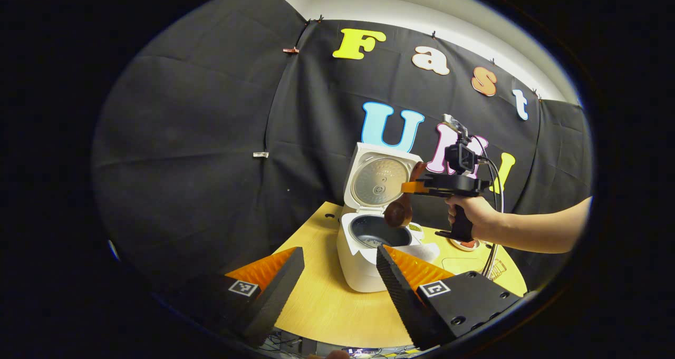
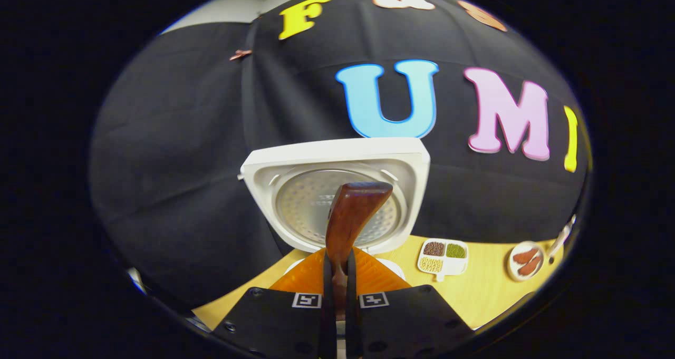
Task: Close the left gripper, press the button to open the rice cooker; take a wooden spoon from the chopstick holder with the right hand, scoop a spoonful of rice and pour it into the rice cooker, then put the wooden spoon back into the chopstick holder.
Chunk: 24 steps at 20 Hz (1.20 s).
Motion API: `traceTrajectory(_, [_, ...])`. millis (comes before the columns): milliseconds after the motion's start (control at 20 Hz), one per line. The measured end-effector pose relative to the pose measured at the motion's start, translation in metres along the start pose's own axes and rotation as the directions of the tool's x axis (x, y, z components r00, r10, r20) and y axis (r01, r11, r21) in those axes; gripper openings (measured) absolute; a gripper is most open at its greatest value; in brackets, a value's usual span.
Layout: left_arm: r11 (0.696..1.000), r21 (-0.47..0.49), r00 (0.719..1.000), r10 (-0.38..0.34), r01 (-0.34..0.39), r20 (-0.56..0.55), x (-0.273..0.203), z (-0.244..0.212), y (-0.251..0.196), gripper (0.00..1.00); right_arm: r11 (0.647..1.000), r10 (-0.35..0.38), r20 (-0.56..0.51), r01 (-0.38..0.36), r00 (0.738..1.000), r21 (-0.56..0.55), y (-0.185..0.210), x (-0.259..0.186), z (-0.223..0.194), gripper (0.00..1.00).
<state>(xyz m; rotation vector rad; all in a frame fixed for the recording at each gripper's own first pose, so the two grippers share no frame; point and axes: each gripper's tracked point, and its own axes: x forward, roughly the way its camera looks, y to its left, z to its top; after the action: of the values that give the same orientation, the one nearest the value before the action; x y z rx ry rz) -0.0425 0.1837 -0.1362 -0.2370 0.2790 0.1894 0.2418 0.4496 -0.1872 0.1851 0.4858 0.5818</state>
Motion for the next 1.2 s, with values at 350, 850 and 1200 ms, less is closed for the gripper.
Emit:
traceTrajectory(350, [1.0, 0.014, 1.0, -0.01, 0.01, 0.004, -0.005, 0.001, -0.017, 0.95, 0.983, -0.007, 0.137, -0.018, 0.991, 0.182, -0.048, -0.086, 0.043, 0.11])
traceTrajectory(850, [0.998, 0.047, 0.999, -0.051, 0.051, 0.012, -0.009, 0.006, -0.054, 0.95, 0.989, -0.088, 0.259, 0.054, 0.962, 0.137, -0.133, -0.222, 0.068, 0.11])
traceTrajectory(1200, [0.993, 0.085, 0.996, -0.085, 0.084, 0.006, -0.017, 0.004, -0.089, 0.95, 0.974, -0.214, 0.285, 0.181, 0.934, 0.14, -0.211, -0.294, 0.06, 0.11])
